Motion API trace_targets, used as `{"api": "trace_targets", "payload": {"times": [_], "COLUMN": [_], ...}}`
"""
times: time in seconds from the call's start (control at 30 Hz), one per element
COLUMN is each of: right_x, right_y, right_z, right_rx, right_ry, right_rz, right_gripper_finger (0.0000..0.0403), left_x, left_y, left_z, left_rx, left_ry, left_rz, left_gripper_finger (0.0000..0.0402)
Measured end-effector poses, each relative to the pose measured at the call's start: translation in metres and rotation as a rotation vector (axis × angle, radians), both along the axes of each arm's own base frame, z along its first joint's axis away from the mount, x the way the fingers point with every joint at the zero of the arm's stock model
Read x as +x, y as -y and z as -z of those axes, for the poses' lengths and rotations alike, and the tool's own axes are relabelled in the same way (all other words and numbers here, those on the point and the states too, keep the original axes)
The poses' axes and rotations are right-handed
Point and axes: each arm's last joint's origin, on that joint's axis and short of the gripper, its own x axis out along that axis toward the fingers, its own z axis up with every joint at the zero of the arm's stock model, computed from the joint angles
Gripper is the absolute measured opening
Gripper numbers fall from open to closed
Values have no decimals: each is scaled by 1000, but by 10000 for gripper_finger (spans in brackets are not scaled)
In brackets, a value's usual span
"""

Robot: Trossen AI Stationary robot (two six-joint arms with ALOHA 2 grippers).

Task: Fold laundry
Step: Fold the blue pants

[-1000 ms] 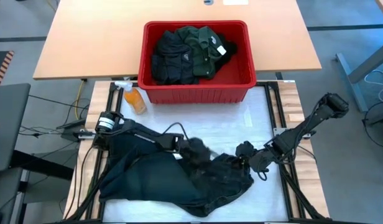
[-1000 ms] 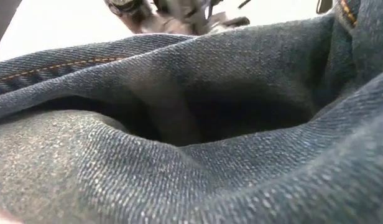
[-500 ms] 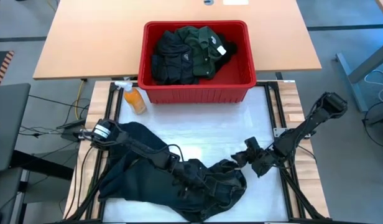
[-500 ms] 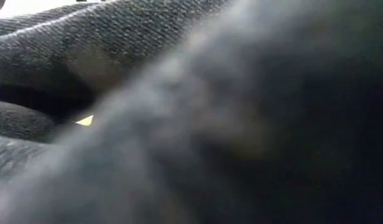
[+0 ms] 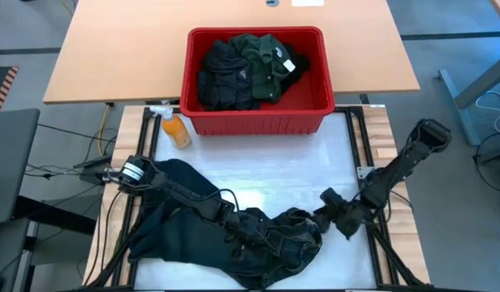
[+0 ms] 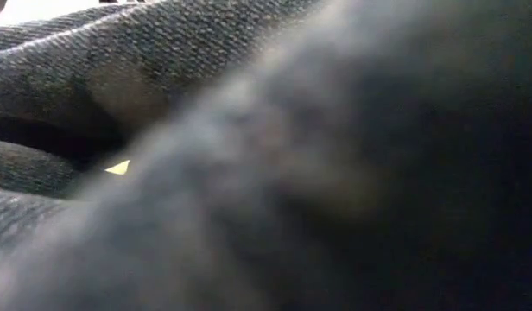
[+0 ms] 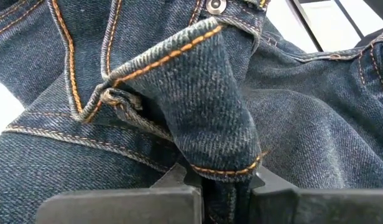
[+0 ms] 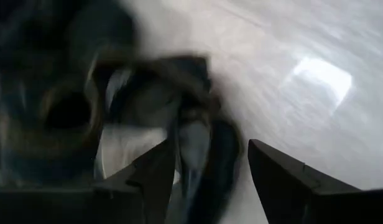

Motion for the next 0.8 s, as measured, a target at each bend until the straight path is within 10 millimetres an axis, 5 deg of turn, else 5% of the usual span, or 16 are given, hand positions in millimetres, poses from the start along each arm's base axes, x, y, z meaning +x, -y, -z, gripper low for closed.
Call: {"api": "trace_targets", "payload": {"times": [0.17, 0.33, 0.8], "right_x": [-5, 3, 17], "right_y": [-1, 8, 14], "right_z": [0, -2, 6], "right_rx": [-305, -522, -583], "right_ry": [28, 60, -34], "right_rz": [-188, -194, -439], "right_gripper_finger": [228, 219, 212], "left_x": [0, 0, 0], "left_y": [0, 0, 0], "left_z": [0, 0, 0], "left_rx": [0, 3, -14], "left_ry": [3, 4, -10], "left_rz": [-1, -6, -12], "left_gripper_finger": [10, 10, 11]}}
